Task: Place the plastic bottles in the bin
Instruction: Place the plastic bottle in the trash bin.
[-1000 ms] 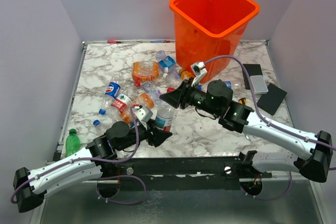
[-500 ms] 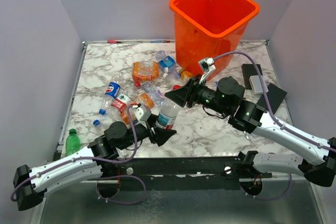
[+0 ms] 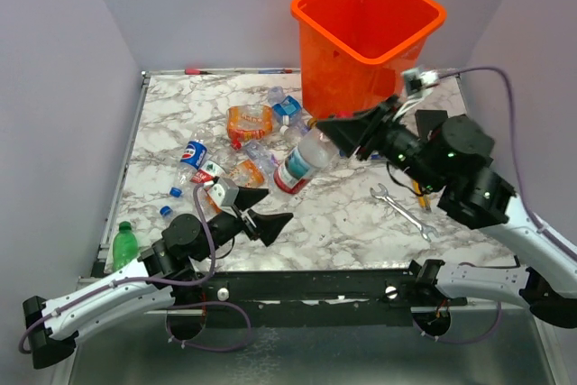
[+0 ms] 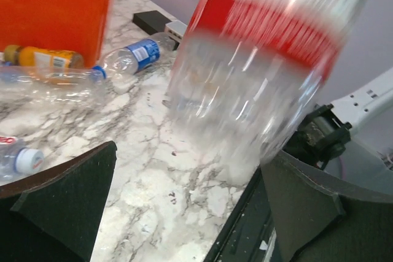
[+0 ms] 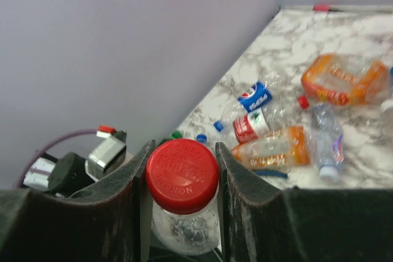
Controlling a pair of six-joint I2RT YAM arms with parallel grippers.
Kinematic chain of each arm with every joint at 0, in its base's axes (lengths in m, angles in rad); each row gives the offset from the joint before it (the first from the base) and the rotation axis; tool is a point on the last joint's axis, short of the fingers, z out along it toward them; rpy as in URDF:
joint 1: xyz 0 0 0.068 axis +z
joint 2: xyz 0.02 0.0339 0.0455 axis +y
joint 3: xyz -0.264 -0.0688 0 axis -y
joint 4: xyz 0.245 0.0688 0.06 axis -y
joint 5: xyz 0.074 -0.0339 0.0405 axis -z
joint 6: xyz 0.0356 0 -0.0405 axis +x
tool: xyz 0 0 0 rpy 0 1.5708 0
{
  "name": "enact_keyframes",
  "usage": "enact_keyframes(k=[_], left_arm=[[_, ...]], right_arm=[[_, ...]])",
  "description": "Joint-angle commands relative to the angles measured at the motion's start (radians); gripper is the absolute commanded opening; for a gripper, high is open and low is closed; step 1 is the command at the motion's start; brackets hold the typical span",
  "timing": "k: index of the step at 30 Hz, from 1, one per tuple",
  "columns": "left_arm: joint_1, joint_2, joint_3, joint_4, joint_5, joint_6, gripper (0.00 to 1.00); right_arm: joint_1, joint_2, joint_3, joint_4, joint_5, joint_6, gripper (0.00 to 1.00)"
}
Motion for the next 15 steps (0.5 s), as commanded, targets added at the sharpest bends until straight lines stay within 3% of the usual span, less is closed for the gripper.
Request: enact_keyframes(k=[1, 6, 11, 15], left_arm=[[0.009, -0.050, 0.008, -0.058, -0.118, 0.035, 0.99], [0.009, -0.106, 0.008, -0.071, -0.172, 0.044, 0.99], [0.008, -0.133, 0.011, -0.090, -0.219, 0.057, 0.99], [0.009, -0.126, 0.016, -0.104, -0.243, 0.064, 0.99]], right_arm=[[0.009, 0.024, 0.218, -0.086, 0.177, -0.197, 0.00], [0.009, 0.108, 0.380, -0.041, 0.379, -0.395, 0.00], [-0.040, 0.184, 0.402, 0.342, 0.571, -0.734, 0.00], [-0.312, 0.371, 0.658, 0.198, 0.405, -0.572, 0.00]])
